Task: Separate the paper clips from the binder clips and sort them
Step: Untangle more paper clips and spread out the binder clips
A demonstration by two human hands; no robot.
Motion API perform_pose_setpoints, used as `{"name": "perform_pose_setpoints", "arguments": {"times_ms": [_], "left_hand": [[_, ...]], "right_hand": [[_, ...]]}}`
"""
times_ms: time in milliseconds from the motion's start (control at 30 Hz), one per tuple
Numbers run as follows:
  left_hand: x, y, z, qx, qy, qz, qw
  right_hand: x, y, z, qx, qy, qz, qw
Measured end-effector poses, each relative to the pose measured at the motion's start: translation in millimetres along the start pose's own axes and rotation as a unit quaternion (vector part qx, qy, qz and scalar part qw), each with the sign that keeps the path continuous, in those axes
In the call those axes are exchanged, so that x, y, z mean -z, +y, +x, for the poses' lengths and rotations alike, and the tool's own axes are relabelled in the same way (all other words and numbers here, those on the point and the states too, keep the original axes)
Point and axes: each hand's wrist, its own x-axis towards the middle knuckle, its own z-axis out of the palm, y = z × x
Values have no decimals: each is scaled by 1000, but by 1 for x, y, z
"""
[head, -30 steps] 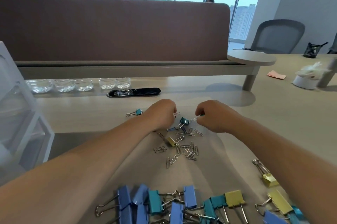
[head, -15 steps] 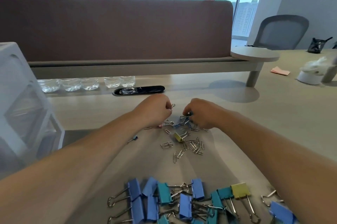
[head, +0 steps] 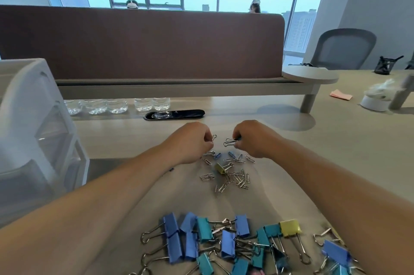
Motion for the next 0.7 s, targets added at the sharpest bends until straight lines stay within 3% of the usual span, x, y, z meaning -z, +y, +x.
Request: {"name": "perform_pose_setpoints", "arguments": {"times_ms": [133,367,700], "left_hand": [[1,15,-23,-15,-10,15,1000],[-10,48,-72,-48,-77,51,995],[-34,74,-99,-48,-97,54,993]], "right_hand": [[17,-5,-31,4,-5,26,1000],[23,-14,-94,1,-107,4,994],[8,-17,-139,-13,-130,13,991]]}}
